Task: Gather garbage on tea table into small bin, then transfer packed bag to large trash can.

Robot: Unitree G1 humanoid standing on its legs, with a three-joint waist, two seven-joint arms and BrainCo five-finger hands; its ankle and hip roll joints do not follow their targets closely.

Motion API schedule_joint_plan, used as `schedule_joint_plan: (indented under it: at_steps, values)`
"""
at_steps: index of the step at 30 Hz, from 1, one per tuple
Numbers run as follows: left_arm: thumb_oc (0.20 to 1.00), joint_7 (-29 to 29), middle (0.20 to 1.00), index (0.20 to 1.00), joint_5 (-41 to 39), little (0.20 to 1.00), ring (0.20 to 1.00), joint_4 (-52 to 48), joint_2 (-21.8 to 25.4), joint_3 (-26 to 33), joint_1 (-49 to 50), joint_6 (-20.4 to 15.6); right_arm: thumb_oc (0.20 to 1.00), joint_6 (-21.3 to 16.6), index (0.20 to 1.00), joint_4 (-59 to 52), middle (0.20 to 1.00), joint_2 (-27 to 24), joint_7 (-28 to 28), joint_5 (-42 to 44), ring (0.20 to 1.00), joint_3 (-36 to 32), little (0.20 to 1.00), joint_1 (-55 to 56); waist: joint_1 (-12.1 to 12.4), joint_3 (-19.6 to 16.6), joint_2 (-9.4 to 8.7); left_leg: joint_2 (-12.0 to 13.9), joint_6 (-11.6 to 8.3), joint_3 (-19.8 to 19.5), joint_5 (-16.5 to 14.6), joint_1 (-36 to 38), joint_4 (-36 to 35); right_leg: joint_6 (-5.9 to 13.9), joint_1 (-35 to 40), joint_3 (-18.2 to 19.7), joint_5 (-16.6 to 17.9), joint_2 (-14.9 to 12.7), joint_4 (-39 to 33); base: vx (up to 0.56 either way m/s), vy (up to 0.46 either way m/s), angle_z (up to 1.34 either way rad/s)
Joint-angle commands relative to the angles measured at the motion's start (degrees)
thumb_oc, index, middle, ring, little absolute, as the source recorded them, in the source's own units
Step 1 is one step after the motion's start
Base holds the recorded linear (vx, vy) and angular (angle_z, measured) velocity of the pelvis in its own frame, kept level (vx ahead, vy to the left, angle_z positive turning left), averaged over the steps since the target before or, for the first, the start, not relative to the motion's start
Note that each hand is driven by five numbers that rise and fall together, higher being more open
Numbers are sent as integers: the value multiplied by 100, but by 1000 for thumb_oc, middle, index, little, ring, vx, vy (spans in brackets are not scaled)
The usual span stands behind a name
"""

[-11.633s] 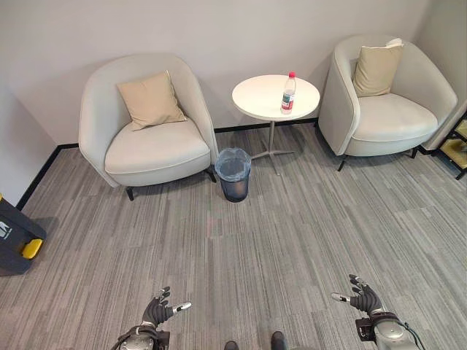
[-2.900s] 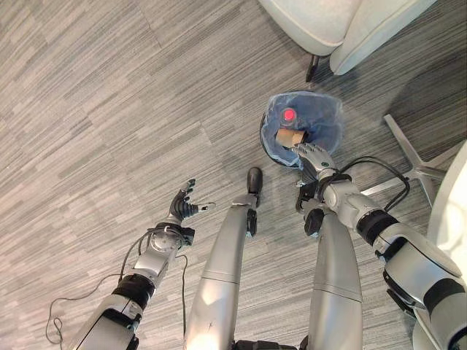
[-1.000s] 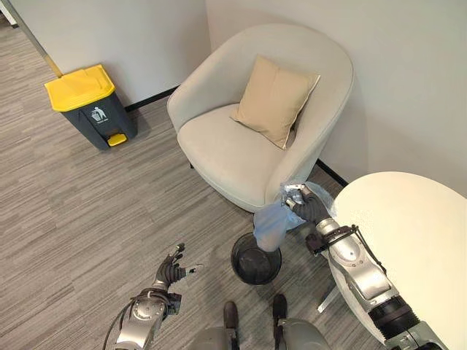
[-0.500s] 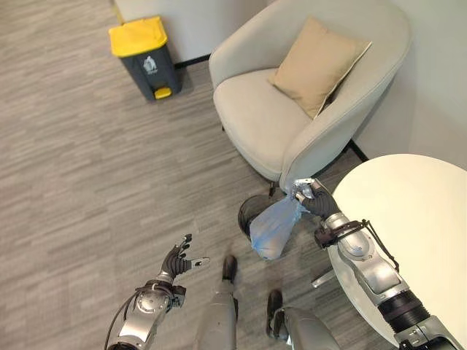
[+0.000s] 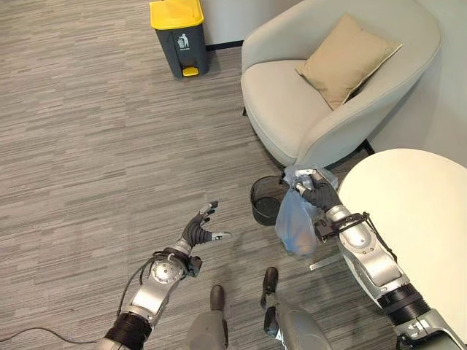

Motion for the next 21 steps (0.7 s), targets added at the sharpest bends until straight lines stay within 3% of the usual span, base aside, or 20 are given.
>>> schedule_joint_plan:
  at_steps: [1,6,11,16,21]
  values:
    - [1000,-154,1000,1000,148,1000,1000,-134,71,-159,30,-403,200,-508,200,-617,200,247,108,492,200,-35,200,-167,16,-666,-95,41,-156,37,-328,-332,289,318,853,174,-937,-31,-129,115,58,0]
    - [1000,-144,1000,1000,61,1000,1000,-250,-75,-467,-192,-407,200,-512,200,-870,200,448,220,722,200,269,200,-410,-30,-837,-148,3,-114,116,-362,-65,87,376,980,274,-938,-32,-153,82,43,-18]
    - [1000,244,1000,1000,497,1000,1000,-122,-257,-703,-639,-353,200,-526,200,-914,200,778,203,927,200,732,200,-897,-58,-980,-177,-17,-83,189,-377,199,-117,416,1087,385,-919,-24,-211,55,33,-8]
    - [1000,682,1000,1000,790,1000,1000,46,-412,-733,-939,-291,200,-553,200,-869,200,1007,139,1091,200,1046,200,-1305,-24,-1041,-228,-24,-65,208,-386,361,-230,425,1188,439,-900,-3,-279,36,11,-6]
    - [1000,714,1000,1000,923,1000,1000,135,-525,-1022,-1089,-252,200,-520,200,-740,200,1380,157,1407,200,1431,200,-1730,64,-1111,-283,-34,-57,198,-361,468,-356,431,1265,446,-892,0,-325,7,3,-1]
